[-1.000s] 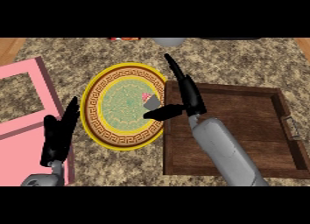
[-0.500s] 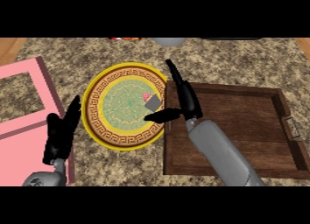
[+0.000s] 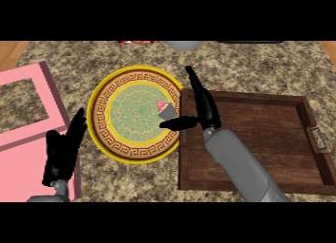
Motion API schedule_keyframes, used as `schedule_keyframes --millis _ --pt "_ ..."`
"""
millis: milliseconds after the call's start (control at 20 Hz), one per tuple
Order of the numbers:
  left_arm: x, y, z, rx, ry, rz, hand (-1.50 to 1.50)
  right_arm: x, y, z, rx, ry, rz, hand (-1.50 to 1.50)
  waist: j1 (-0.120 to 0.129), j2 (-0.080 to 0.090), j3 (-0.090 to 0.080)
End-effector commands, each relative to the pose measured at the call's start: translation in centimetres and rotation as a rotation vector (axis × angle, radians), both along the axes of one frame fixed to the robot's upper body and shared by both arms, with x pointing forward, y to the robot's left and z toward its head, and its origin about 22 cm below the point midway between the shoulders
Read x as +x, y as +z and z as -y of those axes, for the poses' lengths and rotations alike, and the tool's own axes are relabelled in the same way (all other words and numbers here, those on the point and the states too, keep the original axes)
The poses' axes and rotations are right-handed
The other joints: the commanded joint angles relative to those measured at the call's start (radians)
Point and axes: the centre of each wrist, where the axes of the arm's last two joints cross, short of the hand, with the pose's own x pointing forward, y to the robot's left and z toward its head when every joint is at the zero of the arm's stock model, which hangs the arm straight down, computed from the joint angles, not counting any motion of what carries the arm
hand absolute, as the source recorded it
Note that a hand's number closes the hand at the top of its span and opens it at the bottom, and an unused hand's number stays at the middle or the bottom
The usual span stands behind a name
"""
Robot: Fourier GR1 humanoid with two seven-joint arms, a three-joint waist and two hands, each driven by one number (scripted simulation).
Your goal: Pick the cupcake from the tray and place it in the plate
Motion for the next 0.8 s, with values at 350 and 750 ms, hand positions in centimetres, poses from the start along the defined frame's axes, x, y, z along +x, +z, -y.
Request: schedule_keyframes --millis 350,750 --pt "1.5 -0.6 0.6 0.004 0.003 0.006 0.0 -0.1 -2.3 3.8 -0.036 -0.053 -0.015 -1.5 -0.004 0.002 0.0" --pt "0.3 0.6 0.1 -0.001 0.01 0.003 0.0 0.3 -2.4 9.6 -0.054 -0.122 0.013 -1.5 -0.003 0.001 0.0"
